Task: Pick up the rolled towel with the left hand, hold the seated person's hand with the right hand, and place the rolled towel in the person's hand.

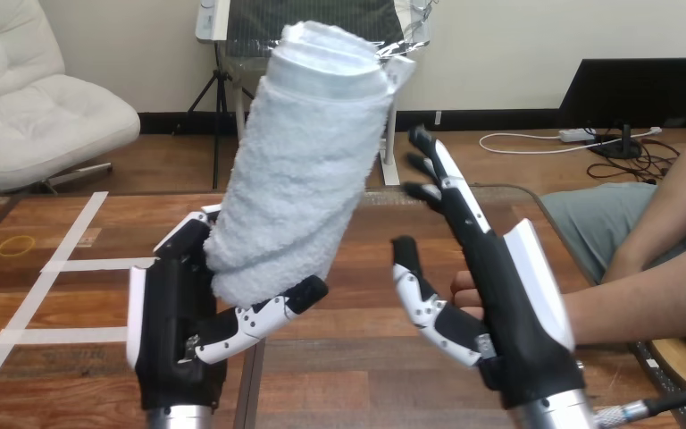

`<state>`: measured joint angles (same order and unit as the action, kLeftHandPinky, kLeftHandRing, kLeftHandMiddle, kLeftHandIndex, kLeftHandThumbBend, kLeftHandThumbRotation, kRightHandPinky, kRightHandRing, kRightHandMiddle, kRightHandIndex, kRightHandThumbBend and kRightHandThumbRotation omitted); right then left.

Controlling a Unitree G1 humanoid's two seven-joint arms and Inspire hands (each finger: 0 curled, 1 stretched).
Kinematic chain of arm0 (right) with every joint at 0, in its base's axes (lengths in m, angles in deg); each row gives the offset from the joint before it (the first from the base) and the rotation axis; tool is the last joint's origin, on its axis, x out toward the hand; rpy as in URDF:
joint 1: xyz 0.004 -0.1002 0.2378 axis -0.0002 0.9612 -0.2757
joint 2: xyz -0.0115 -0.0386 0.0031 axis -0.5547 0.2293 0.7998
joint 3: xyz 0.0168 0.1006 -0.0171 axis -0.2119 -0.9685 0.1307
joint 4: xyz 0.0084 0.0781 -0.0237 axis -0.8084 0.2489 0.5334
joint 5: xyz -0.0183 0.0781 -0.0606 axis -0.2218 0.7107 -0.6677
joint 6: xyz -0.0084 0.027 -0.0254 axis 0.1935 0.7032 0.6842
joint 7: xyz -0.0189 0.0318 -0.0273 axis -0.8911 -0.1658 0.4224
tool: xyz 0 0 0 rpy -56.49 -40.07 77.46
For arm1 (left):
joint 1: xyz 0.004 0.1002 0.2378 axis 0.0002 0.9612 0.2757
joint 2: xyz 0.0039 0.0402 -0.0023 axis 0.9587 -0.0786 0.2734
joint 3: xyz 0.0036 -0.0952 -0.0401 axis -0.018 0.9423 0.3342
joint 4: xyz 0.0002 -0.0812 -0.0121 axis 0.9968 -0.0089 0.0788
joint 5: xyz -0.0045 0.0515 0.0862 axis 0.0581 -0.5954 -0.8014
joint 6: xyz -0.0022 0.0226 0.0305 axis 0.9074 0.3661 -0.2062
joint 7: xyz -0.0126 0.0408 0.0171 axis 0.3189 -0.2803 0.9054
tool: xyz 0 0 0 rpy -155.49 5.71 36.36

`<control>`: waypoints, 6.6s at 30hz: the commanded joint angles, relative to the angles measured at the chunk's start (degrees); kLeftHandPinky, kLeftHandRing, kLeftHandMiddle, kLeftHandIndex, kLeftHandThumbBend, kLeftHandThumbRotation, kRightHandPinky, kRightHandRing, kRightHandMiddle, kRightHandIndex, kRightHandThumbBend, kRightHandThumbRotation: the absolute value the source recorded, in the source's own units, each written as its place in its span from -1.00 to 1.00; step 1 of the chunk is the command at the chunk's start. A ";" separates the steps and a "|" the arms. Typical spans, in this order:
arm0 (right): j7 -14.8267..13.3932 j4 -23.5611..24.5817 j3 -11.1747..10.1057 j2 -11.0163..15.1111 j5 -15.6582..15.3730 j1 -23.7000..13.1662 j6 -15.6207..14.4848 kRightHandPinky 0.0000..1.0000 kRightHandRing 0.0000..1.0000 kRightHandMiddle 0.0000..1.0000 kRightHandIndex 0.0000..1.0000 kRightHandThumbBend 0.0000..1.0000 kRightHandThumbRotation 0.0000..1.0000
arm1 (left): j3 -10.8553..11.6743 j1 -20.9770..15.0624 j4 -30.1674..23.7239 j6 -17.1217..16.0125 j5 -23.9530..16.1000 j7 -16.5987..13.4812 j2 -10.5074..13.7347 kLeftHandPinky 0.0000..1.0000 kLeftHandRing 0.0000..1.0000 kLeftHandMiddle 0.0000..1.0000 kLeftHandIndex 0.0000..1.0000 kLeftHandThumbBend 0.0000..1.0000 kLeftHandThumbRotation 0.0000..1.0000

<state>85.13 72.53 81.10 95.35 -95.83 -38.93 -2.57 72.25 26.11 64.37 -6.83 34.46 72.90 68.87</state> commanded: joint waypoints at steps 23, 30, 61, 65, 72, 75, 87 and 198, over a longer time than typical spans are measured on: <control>16.53 5.15 -12.04 15.66 -13.47 -10.92 -18.60 0.72 0.87 0.87 0.71 0.46 -1.00 | -0.03 -3.63 -4.26 1.68 -0.99 1.12 -2.94 -0.40 -0.31 -0.21 -0.06 0.16 -1.00; 18.59 3.68 -12.93 18.59 -15.33 -12.83 -21.07 0.69 0.84 0.82 0.68 0.58 -1.00 | -0.20 -3.55 -4.25 1.77 -0.62 1.53 -3.13 -0.41 -0.32 -0.22 -0.06 0.13 -1.00; 31.09 -0.89 -11.22 26.45 -18.86 -20.57 -27.81 0.66 0.83 0.79 0.68 0.73 -1.00 | 0.53 -3.00 -4.06 1.60 -0.15 2.50 -3.29 -0.39 -0.31 -0.21 -0.04 0.09 -1.00; 33.74 -1.86 -10.42 27.99 -19.68 -21.74 -27.86 0.66 0.83 0.79 0.68 0.73 -1.00 | 0.62 -2.95 -3.99 1.40 -0.14 2.60 -3.09 -0.39 -0.31 -0.21 -0.04 0.09 -1.00; 38.36 -3.89 -8.54 30.68 -21.63 -23.92 -27.72 0.66 0.82 0.79 0.69 0.71 -1.00 | 0.83 -3.03 -3.76 1.04 0.13 2.86 -2.86 -0.39 -0.31 -0.21 -0.04 0.07 -1.00; 40.76 -4.75 -7.39 31.79 -22.85 -25.11 -28.10 0.68 0.83 0.81 0.70 0.69 -1.00 | 0.87 -2.99 -3.78 0.90 0.22 2.98 -2.81 -0.39 -0.31 -0.20 -0.04 0.06 -1.00; 46.43 -9.12 -4.38 34.14 -25.27 -29.36 -27.86 0.74 0.84 0.83 0.73 0.64 -1.00 | 1.18 -2.65 -4.21 1.07 0.36 3.10 -2.66 -0.39 -0.31 -0.20 -0.04 0.05 -1.00; 47.58 -39.52 9.03 35.17 -32.73 -45.45 -21.54 0.87 0.86 0.80 0.73 0.29 -0.62 | 2.21 -0.46 -6.66 1.00 -0.71 2.81 -2.94 -0.35 -0.30 -0.20 -0.02 0.12 -1.00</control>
<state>133.79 36.35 88.65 131.44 -128.17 -79.81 -24.92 74.42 27.58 62.10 -4.50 33.87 75.79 67.17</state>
